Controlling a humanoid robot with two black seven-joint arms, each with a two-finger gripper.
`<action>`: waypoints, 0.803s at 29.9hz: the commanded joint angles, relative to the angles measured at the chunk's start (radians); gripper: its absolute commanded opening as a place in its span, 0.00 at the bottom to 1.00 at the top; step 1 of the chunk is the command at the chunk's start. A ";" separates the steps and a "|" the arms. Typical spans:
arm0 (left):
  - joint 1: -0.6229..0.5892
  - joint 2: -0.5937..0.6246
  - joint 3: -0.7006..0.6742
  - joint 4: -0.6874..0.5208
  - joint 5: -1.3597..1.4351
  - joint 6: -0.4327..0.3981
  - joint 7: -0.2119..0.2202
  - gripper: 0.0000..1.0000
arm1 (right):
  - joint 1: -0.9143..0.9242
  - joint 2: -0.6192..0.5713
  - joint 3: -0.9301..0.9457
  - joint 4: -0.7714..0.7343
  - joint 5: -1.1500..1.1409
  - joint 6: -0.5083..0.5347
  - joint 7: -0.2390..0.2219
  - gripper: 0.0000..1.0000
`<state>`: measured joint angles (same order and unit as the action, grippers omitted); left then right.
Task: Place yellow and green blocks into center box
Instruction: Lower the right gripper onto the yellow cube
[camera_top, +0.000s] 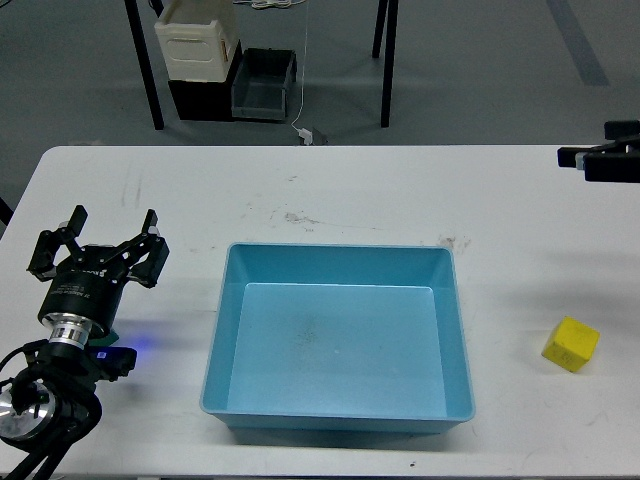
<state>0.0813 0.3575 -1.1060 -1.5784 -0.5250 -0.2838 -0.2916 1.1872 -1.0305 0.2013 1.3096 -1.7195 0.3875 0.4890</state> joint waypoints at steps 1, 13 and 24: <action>0.000 -0.002 0.000 0.000 -0.001 0.000 0.000 1.00 | -0.006 -0.017 -0.051 0.065 -0.098 0.008 0.000 1.00; -0.003 -0.003 0.000 0.015 -0.001 0.000 0.000 1.00 | -0.011 0.009 -0.250 0.111 -0.287 0.101 0.000 1.00; -0.008 -0.018 0.000 0.031 -0.001 0.000 0.000 1.00 | -0.008 0.098 -0.361 0.099 -0.373 0.101 0.000 1.00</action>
<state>0.0751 0.3409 -1.1060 -1.5555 -0.5258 -0.2838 -0.2916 1.1773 -0.9528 -0.1374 1.4125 -2.0676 0.4887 0.4887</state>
